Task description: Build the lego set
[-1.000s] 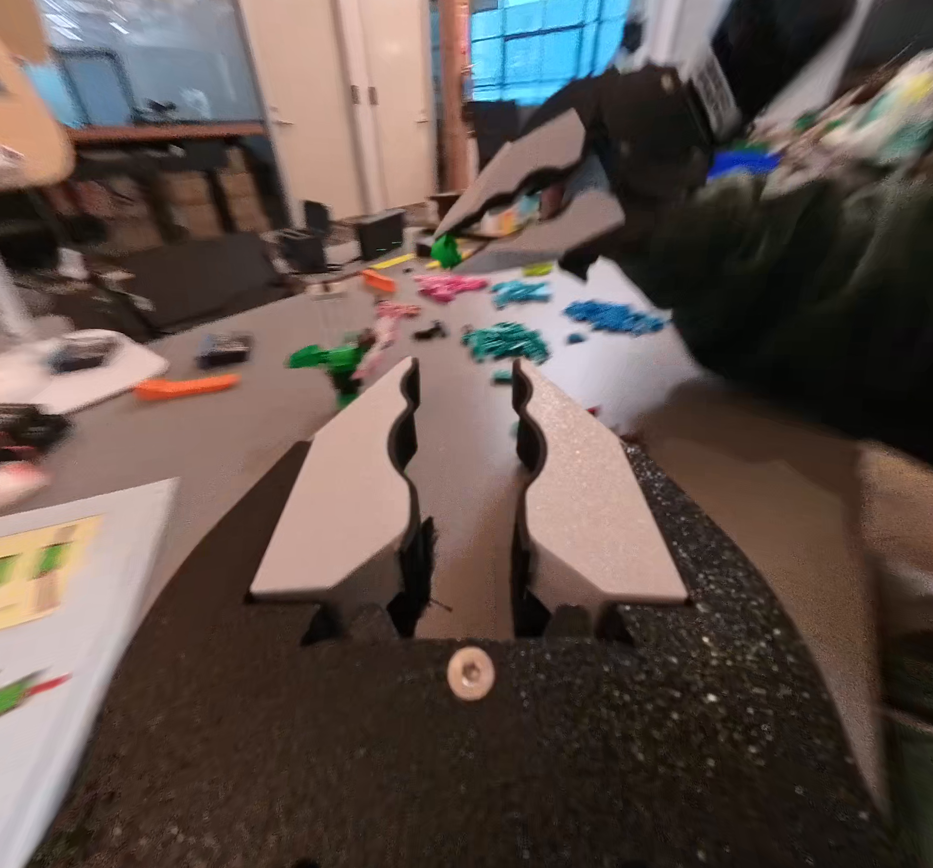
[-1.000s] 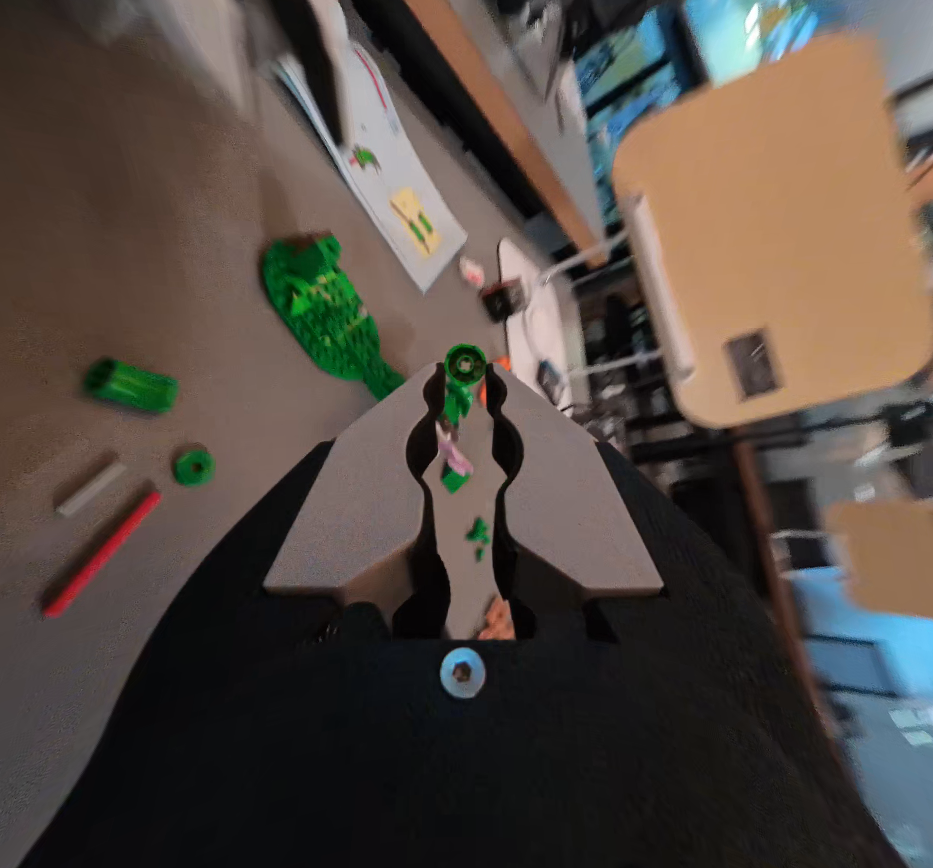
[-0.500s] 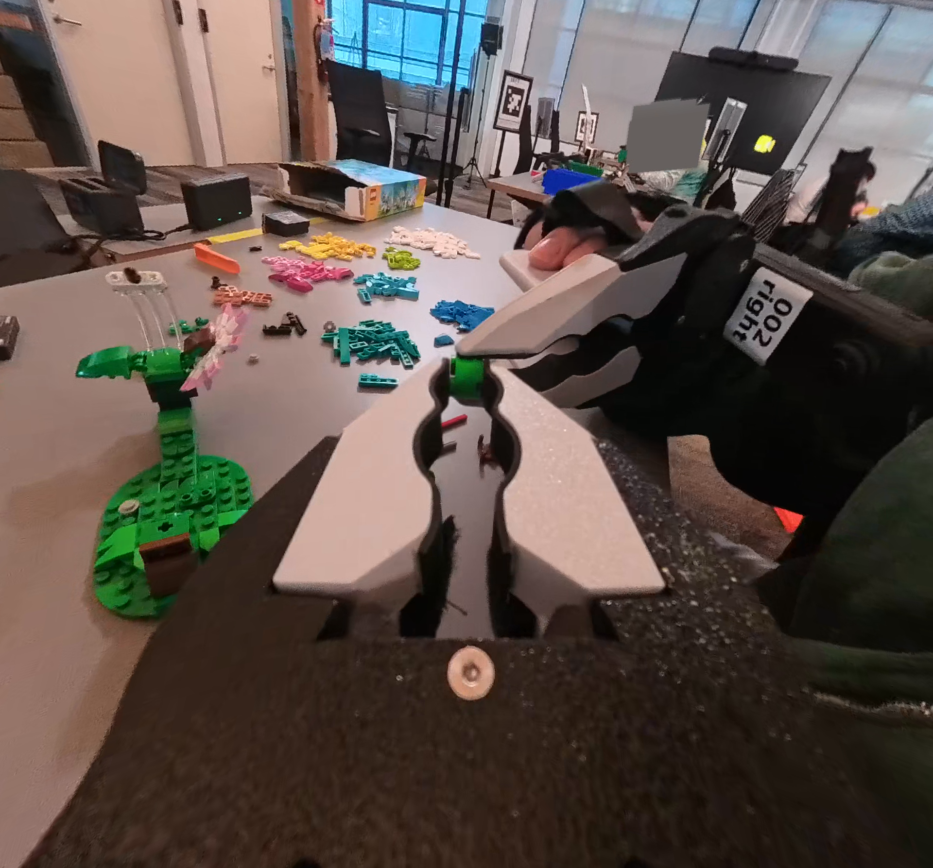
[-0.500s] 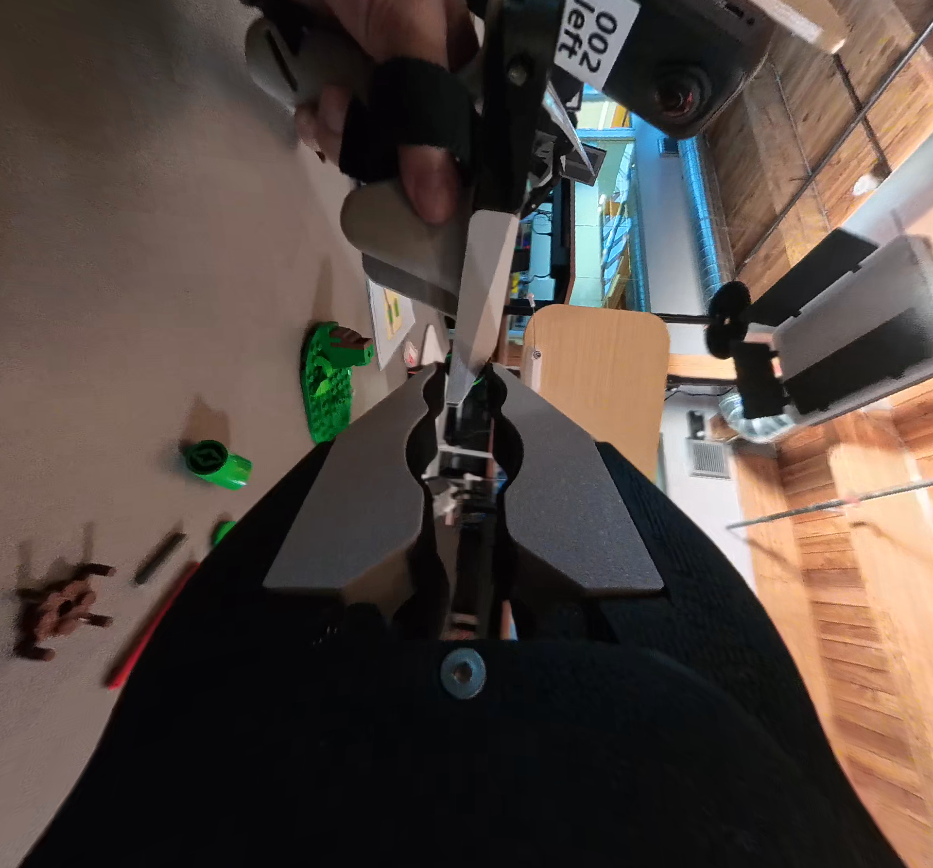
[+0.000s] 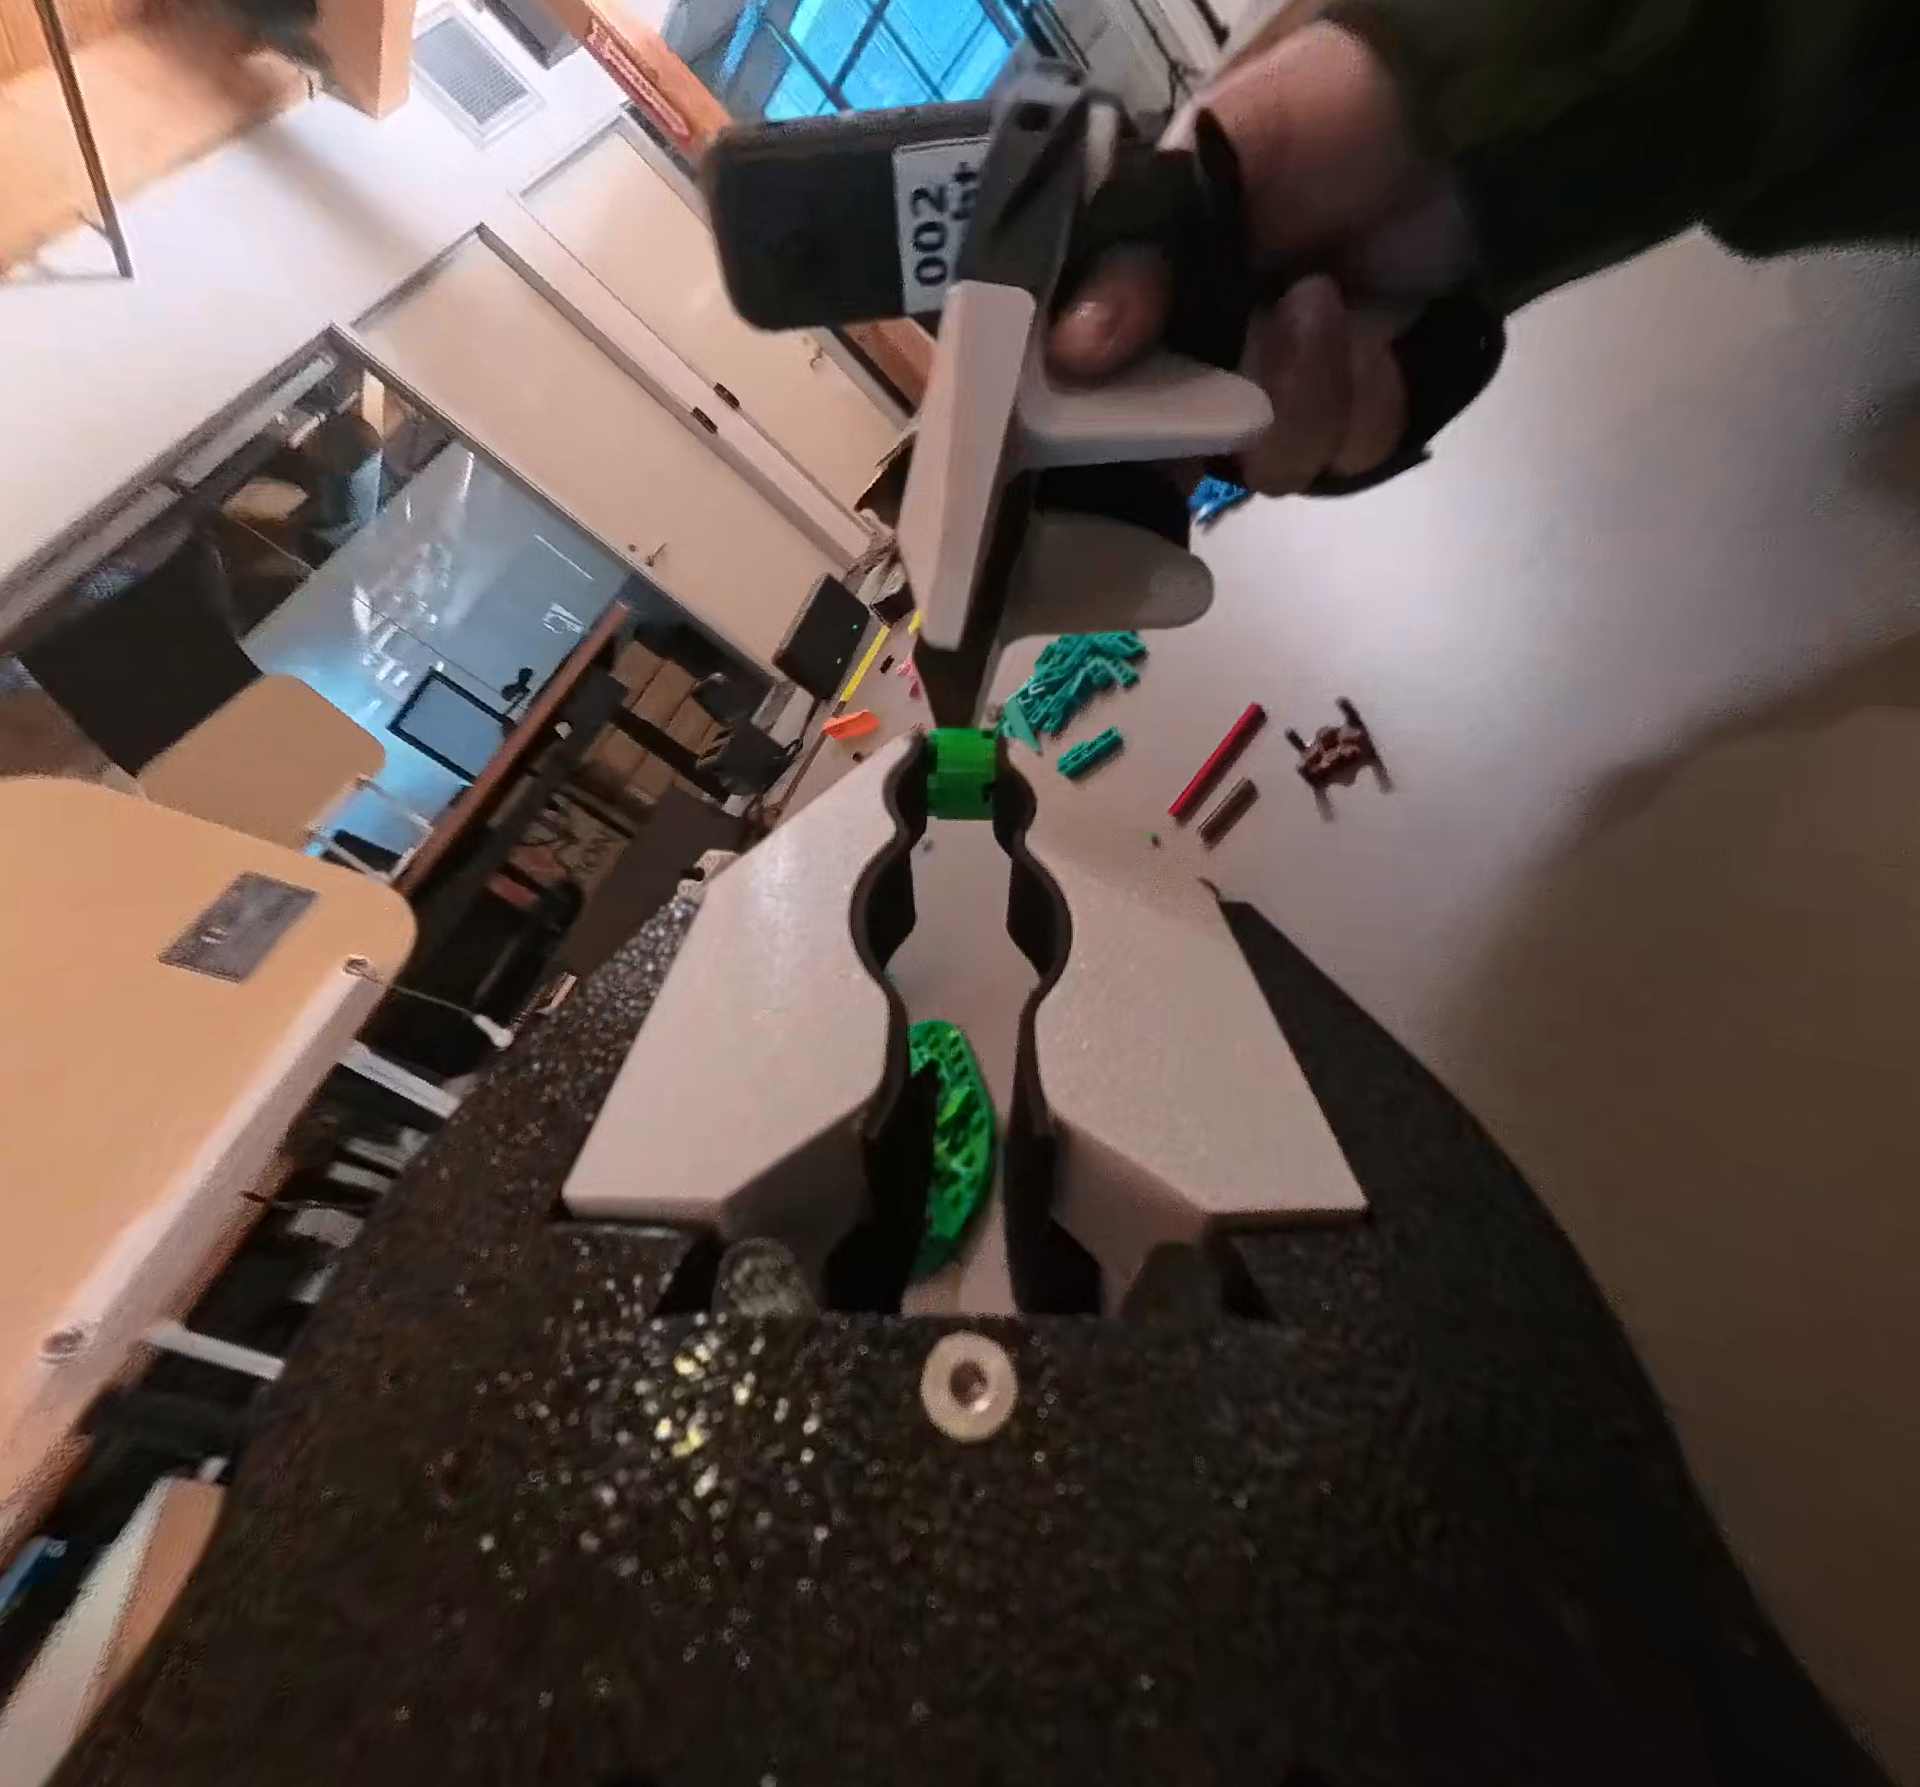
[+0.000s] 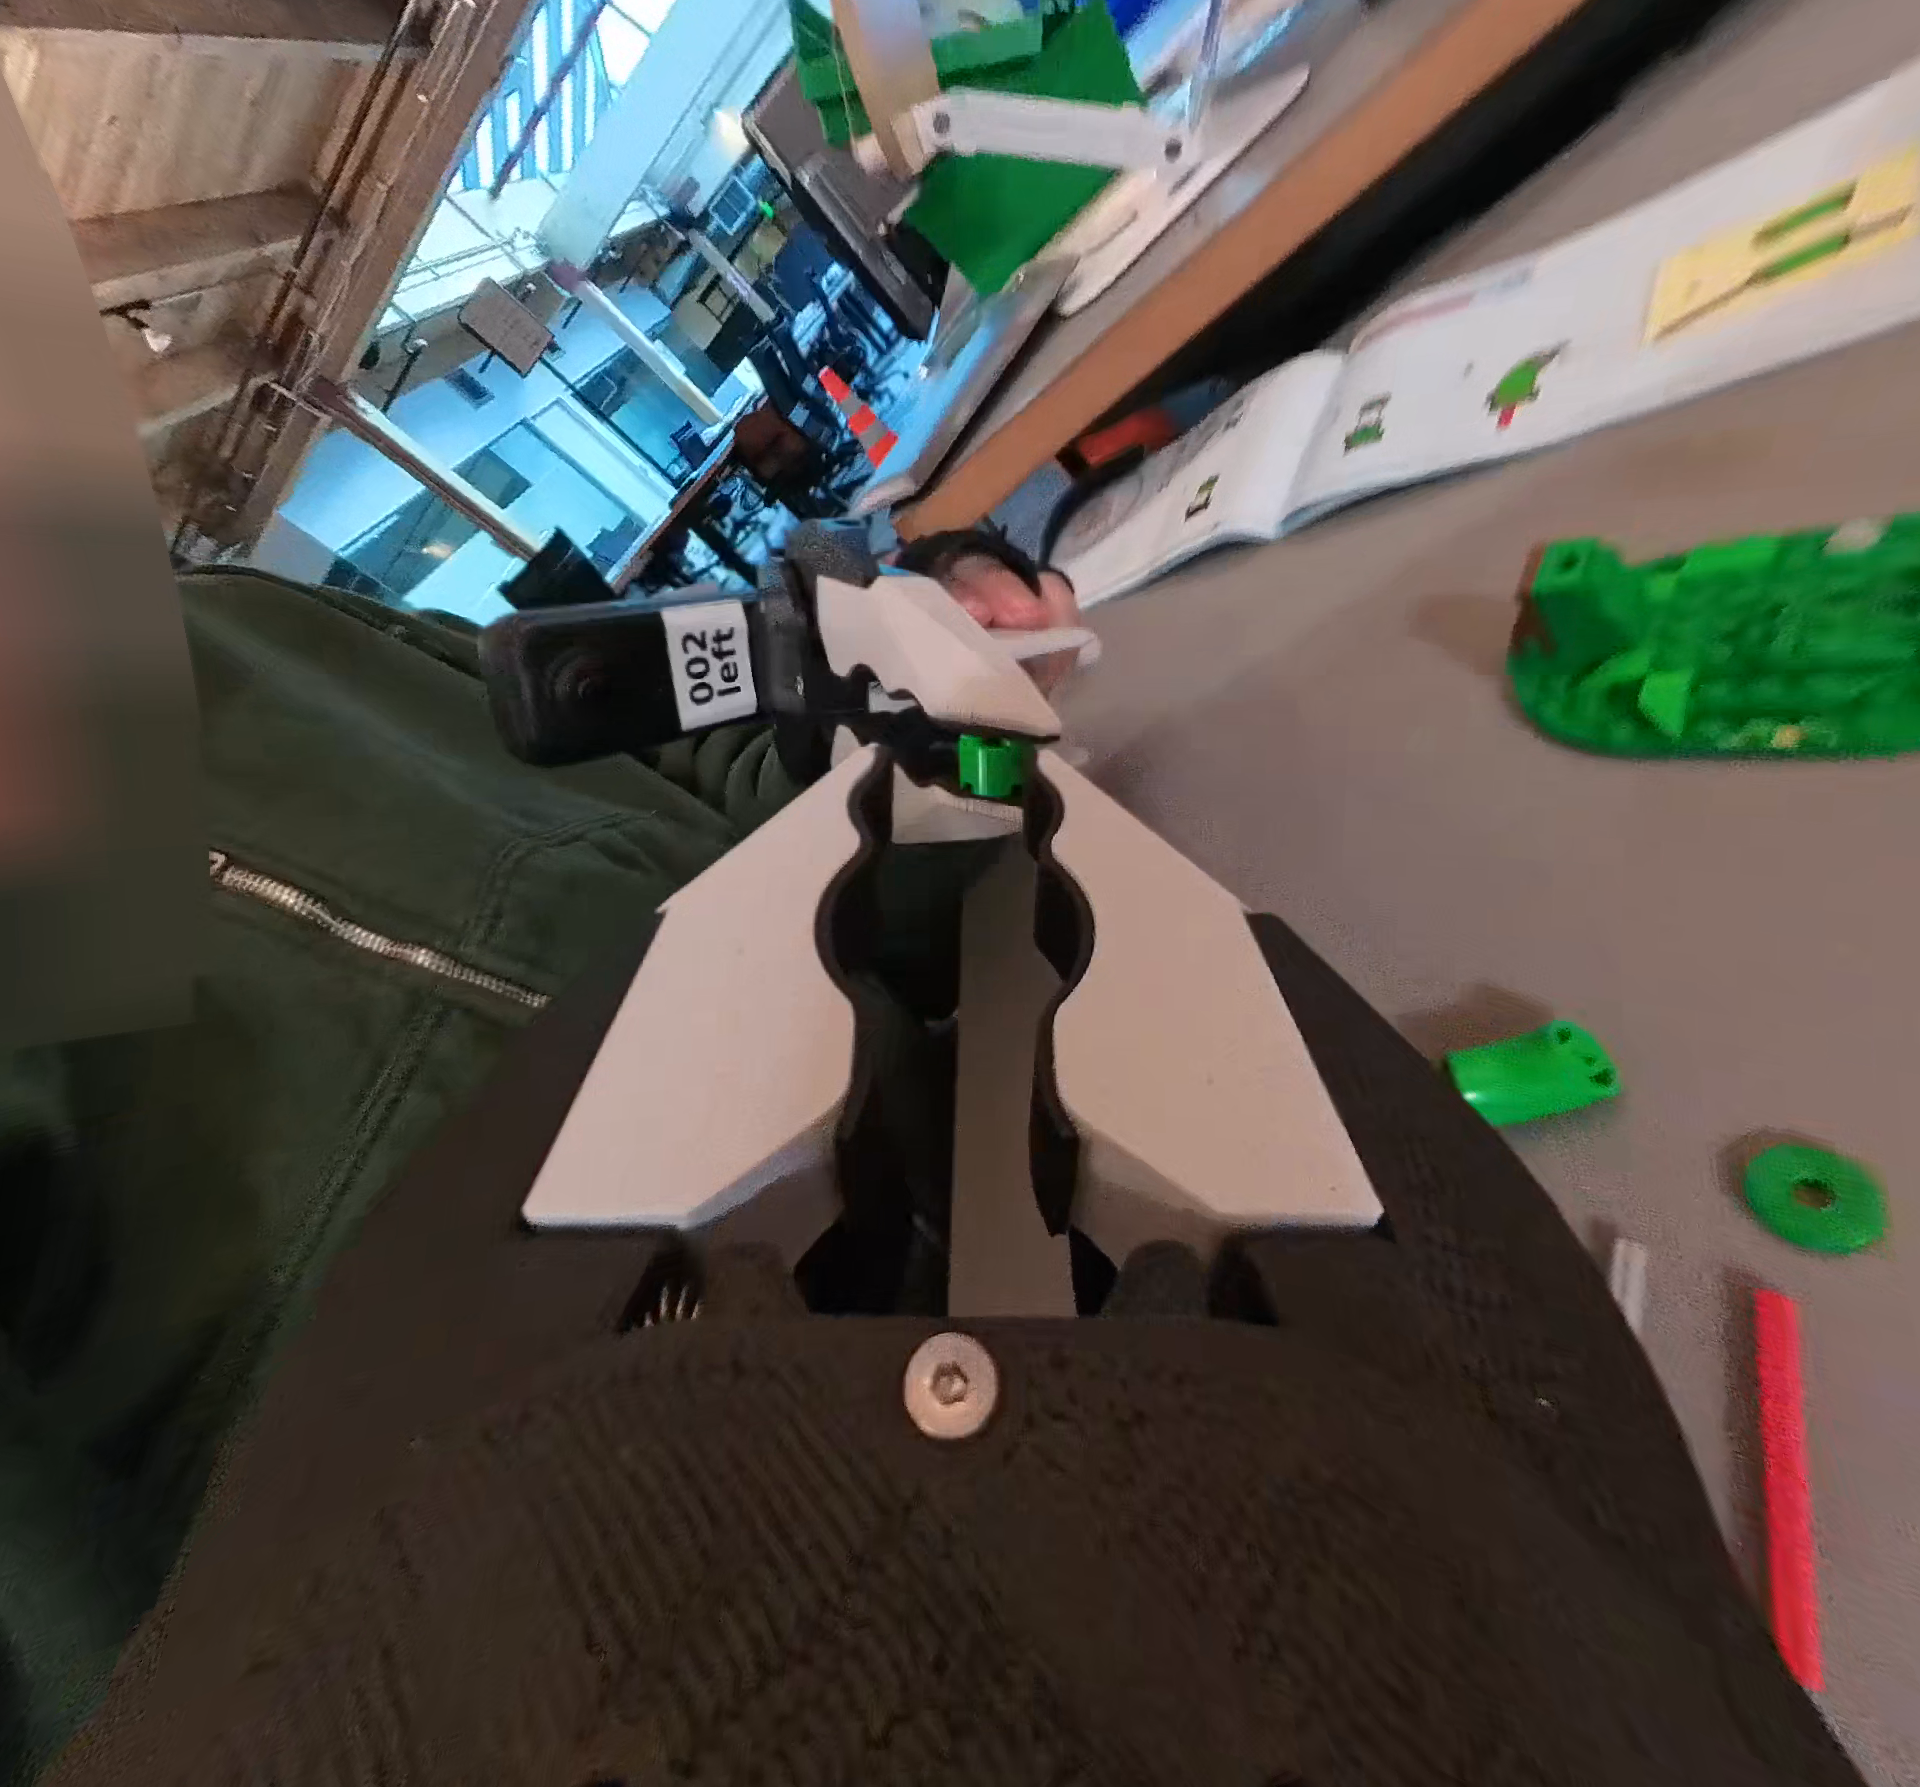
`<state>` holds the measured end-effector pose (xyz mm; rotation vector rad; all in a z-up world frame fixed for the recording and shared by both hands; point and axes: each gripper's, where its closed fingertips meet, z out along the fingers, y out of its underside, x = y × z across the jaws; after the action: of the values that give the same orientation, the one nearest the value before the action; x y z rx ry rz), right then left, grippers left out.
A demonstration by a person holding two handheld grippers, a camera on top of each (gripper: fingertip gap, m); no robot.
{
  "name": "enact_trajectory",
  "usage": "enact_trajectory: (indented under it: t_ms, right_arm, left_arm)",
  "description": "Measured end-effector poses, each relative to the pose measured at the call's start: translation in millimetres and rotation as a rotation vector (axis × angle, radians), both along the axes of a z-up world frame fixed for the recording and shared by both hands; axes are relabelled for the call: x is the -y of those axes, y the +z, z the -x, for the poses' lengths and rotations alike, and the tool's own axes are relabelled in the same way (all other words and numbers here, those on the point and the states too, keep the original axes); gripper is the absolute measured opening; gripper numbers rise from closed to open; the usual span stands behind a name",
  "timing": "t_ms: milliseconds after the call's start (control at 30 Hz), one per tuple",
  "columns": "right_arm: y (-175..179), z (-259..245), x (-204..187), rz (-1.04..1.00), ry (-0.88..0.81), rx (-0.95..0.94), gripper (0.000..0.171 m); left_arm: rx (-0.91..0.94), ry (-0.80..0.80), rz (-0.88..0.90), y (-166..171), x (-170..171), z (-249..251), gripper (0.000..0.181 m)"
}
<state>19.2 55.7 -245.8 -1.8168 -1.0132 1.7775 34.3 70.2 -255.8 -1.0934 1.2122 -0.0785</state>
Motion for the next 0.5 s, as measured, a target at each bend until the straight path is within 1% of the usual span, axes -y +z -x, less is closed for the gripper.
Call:
enact_trajectory:
  t_ms: [267, 367, 500]
  right_arm:
    - [-18.2, -0.2, -1.0, 0.004, 0.000, 0.124, 0.024]
    - [-21.9, -1.2, -1.8, 0.002, -0.005, 0.133, 0.015]
    - [-26.6, -3.7, -1.5, -0.007, -0.017, 0.141, 0.014]
  left_arm:
    - [-0.118, 0.015, -0.053, -14.9, 0.0, -5.0, 0.009]
    - [-0.124, 0.009, -0.046, -15.6, 1.0, -7.0, 0.009]
    - [-0.127, 0.000, -0.006, -20.1, 1.9, -9.0, 0.009]
